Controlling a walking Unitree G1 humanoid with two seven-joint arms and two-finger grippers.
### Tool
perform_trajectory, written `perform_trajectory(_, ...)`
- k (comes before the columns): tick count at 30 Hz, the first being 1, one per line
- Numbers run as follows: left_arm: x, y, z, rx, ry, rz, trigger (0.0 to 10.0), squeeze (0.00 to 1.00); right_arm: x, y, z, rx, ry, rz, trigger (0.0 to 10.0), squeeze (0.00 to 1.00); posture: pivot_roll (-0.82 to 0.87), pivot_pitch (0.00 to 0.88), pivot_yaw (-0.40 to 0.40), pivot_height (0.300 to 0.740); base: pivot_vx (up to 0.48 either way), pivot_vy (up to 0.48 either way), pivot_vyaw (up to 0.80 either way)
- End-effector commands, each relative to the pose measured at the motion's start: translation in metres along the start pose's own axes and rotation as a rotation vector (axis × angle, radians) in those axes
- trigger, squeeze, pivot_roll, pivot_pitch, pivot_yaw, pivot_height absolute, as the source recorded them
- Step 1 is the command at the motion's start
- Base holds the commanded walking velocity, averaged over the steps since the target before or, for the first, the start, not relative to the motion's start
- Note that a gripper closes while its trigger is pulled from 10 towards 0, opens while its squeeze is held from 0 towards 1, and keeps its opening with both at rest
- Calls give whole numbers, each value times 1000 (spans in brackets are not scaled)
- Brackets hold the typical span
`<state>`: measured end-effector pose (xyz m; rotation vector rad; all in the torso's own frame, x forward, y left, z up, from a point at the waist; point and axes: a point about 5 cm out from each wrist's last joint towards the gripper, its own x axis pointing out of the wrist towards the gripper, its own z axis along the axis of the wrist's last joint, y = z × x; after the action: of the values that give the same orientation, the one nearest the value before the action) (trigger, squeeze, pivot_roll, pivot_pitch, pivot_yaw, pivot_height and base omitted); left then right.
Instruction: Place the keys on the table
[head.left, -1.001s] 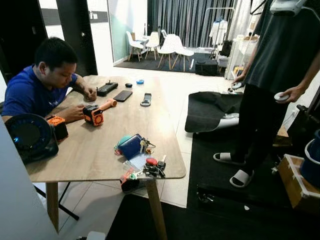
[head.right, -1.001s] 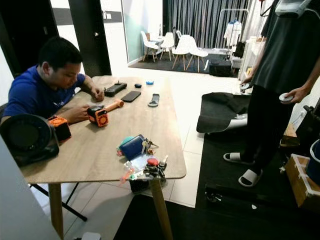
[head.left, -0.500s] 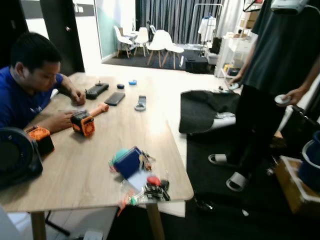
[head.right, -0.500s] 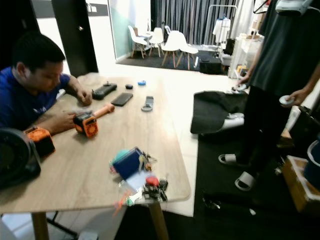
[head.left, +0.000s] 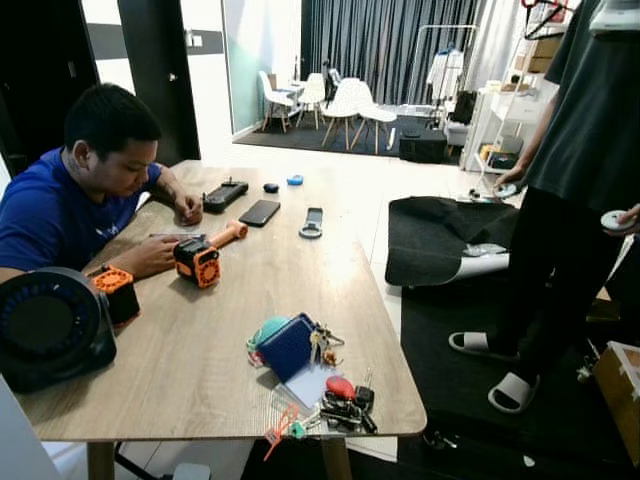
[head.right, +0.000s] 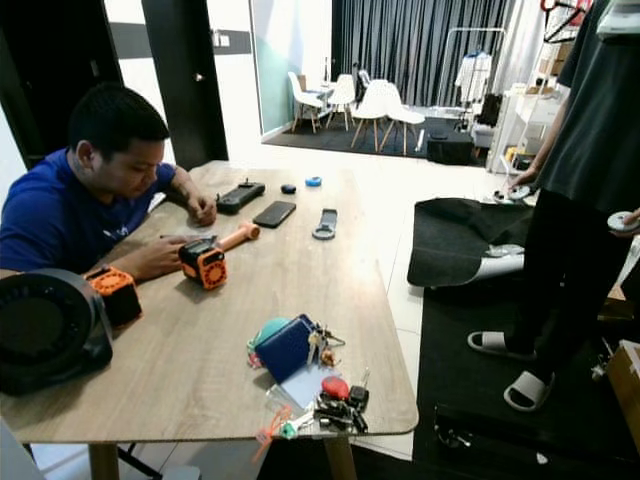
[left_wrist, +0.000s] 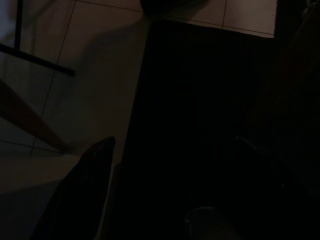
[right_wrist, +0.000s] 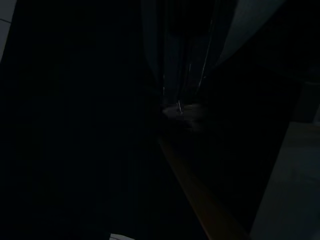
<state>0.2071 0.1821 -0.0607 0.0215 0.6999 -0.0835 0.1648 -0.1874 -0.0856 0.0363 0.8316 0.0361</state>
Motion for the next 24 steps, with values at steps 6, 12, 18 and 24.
perform_trajectory(6,-3,3,-3,17,2,-14,10000,0,-2,-1,-4,2,13,-7,10000,0,52,9,7,740,0,0,0)
perform_trajectory(12,-5,-4,1,73,-53,-109,10000,0,-6,-23,2,33,-63,-151,10000,0,51,10,10,740,0,0,0)
perform_trajectory(18,-11,-6,13,129,-161,-193,10000,0,-33,-96,23,89,-264,-490,10000,0,48,17,16,740,0,0,0)
perform_trajectory(24,-14,-4,21,137,-201,-223,10000,0,-55,-147,82,101,-519,-654,10000,0,48,21,18,740,0,0,0)
